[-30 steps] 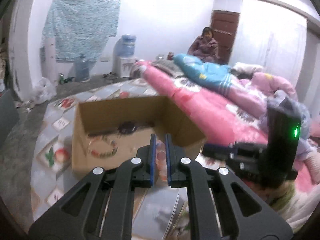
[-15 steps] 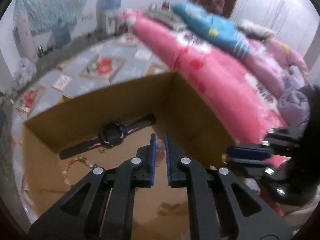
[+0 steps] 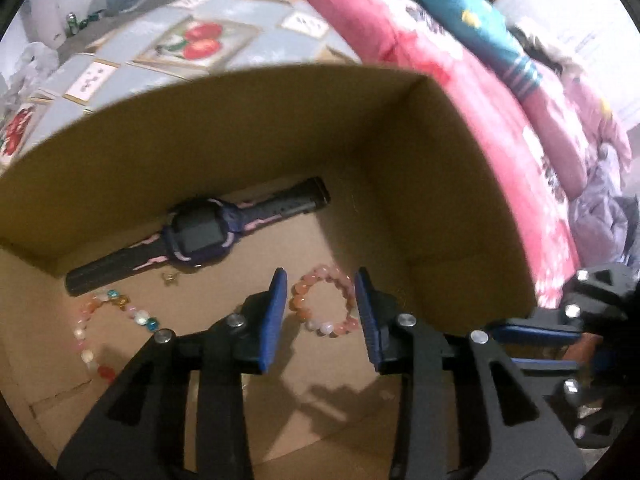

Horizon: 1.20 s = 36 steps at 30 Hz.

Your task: Organize jewelry

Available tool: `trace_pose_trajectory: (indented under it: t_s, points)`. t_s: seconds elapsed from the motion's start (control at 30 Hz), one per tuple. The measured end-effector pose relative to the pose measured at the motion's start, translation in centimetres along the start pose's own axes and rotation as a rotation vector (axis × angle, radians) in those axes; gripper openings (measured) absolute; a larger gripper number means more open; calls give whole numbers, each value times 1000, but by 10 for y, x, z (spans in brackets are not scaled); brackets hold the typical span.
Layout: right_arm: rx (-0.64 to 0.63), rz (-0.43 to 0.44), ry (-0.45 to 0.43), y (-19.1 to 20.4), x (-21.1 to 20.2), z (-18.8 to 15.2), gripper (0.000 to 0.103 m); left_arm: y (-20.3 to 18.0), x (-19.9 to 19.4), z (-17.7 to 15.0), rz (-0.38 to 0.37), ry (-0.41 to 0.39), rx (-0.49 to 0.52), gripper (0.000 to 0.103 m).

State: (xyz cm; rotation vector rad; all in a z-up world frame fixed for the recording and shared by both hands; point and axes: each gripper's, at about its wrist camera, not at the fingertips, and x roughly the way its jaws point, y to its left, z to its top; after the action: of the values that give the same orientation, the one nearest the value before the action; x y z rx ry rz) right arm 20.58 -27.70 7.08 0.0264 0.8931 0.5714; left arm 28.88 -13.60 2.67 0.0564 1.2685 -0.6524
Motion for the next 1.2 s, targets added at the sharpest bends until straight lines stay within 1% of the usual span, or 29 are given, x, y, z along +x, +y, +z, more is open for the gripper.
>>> trace_pose_trajectory:
  t_s: [0.1,0.17,0.23,0.27,0.3,0.33,0.37,0.4,0.43,0.47,0.57,0.7,0.77,0.83,0.9,0.93,0.97,1.03,1.1,1.13,1.2]
  points:
    - [-17,9,81,9,15,9,11,7,-29,-6,-5,-71,-13,40]
    - [-40,-2,145,15,28,17,11,10,-56,-14,13,-147,-8,45]
    - [-61,-3,232,22,46,23,11,11,-78,-22,37,-212,2,57]
    - [-69,-6,262,25,52,25,11,14,-94,-31,59,-260,3,60]
    - [-80,-10,300,29,60,27,11,16,-105,-35,71,-289,4,66]
    - [-89,-6,345,33,69,29,11,19,-116,-42,83,-323,7,70]
    - [-91,-7,378,36,76,30,11,23,-127,-51,99,-354,11,73]
    - [-96,-17,407,39,83,30,11,26,-135,-56,116,-376,11,77]
    - [-100,-30,432,41,89,31,11,30,-142,-64,138,-403,10,81]
    - [-98,-35,446,41,93,31,12,35,-149,-73,158,-427,10,83]
    - [-63,-38,466,37,98,32,12,49,-155,-95,187,-453,-9,84]
    - [-39,-52,443,37,93,34,12,68,-155,-115,182,-465,-50,84]
    - [-23,-55,410,35,83,39,12,75,-156,-123,183,-475,-65,84]
    - [-3,-62,348,34,66,42,12,79,-157,-130,184,-490,-78,86]
    - [25,-95,241,32,34,45,19,83,-160,-135,180,-515,-94,88]
    - [48,-121,180,28,15,45,30,85,-161,-139,176,-523,-100,90]
    - [69,-137,140,24,3,44,42,87,-161,-141,171,-528,-110,90]
    - [159,-176,43,8,-29,36,51,92,-156,-143,163,-515,-134,90]
    - [264,-173,14,-11,-43,23,54,96,-147,-144,146,-483,-164,90]
    - [334,-141,24,-24,-44,12,56,97,-142,-145,132,-465,-178,90]
    - [443,-94,61,-42,-36,-4,56,98,-130,-145,99,-425,-205,90]
